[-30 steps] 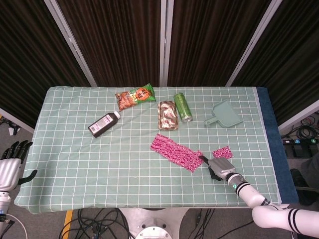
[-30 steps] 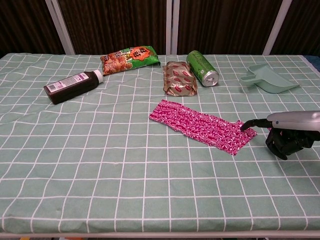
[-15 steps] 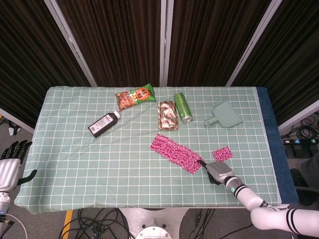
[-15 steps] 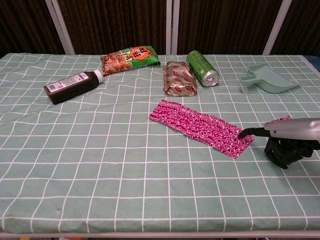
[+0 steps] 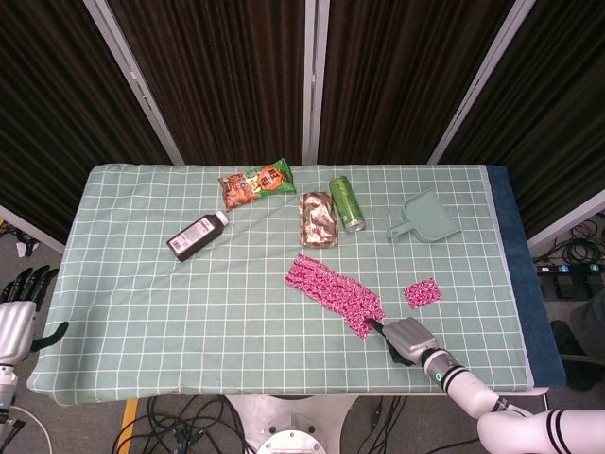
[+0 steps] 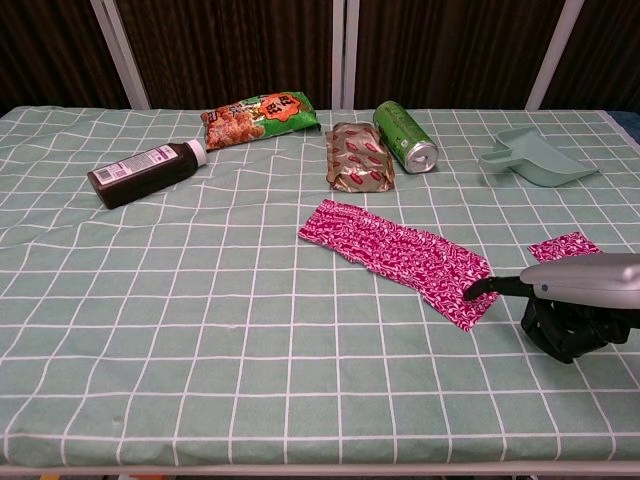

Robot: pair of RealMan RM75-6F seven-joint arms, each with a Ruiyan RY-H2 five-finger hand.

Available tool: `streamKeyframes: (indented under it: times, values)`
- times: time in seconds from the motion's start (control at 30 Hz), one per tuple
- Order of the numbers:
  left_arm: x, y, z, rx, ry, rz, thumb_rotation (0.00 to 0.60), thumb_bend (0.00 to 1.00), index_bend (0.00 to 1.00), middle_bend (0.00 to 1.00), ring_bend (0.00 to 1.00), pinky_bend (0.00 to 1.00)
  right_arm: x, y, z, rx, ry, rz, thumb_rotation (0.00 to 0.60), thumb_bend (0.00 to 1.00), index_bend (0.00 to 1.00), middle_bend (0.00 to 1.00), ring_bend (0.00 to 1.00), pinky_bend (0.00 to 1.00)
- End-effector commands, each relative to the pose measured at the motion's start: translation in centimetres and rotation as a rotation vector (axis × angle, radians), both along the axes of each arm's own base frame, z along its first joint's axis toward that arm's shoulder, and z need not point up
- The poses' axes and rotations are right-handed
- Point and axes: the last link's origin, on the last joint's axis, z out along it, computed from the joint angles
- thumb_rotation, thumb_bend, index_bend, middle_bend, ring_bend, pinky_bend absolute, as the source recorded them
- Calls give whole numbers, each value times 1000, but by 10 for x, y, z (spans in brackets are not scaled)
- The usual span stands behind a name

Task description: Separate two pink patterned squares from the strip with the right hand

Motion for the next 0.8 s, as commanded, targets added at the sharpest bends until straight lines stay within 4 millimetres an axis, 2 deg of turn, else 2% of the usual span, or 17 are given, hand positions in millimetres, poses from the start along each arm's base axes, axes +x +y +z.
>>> streamKeyframes:
  times: [0.03,0.47,0.6,0.8]
  values:
    - [-1,0,1,5,-1,1,600,247,85,52,0,143,2,2,-2,9,-3,4,600,1000,68,849,935,952]
    - [-1,0,3,10,-6,-3,600,247,85,52,0,143,4,0,3,-37,-18,19,600,1000,68,849,935,952]
    - [-1,0,2,9,-8,-5,600,247,85,52,0,143,0,-5,5,-57,-6,9,600,1000,68,849,935,952]
    - [-3,0,2,5,-10,0,600,247,85,51,0,143,-7,-10,-3,-35,17,-29,600,1000,68,849,935,952]
